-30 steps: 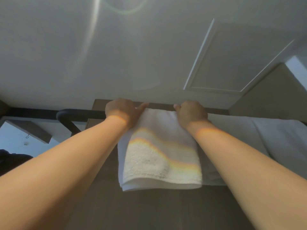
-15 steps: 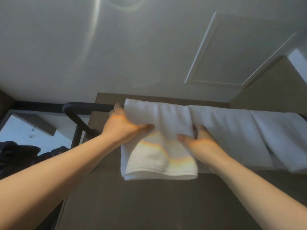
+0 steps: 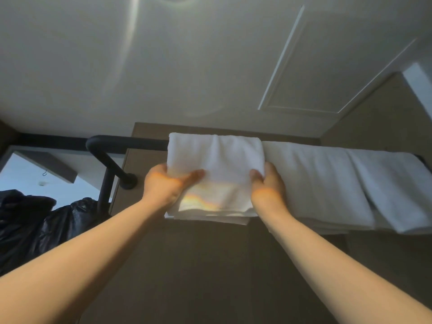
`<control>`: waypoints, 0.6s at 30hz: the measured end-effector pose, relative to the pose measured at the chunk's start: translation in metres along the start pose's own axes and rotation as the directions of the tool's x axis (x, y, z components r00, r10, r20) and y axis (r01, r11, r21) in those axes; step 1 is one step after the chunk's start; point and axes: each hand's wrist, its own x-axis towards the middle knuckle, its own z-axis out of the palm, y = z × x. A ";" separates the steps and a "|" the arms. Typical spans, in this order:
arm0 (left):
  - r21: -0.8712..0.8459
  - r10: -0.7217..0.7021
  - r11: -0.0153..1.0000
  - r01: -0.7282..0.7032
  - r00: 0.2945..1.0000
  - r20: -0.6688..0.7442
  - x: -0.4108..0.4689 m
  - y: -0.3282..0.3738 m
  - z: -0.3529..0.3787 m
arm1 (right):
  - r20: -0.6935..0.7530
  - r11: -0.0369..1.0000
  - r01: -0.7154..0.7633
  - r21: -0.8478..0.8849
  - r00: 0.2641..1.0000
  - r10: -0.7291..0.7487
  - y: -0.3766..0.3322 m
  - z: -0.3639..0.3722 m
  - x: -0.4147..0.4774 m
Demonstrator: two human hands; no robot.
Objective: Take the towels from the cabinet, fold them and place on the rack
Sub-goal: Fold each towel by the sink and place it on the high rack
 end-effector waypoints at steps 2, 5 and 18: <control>0.050 -0.006 0.999 0.008 0.999 -0.042 0.002 0.001 0.003 | -0.005 0.998 -0.040 -0.055 0.999 0.040 -0.004 0.004 0.013; 0.160 -0.110 0.981 0.114 0.993 -0.031 0.000 -0.002 0.001 | 0.046 0.991 -0.087 -0.103 0.995 0.092 0.002 0.004 0.021; 0.093 -0.193 0.980 0.175 0.952 0.238 -0.017 -0.017 -0.028 | 0.327 0.933 -0.227 0.280 0.936 0.130 0.024 -0.009 -0.034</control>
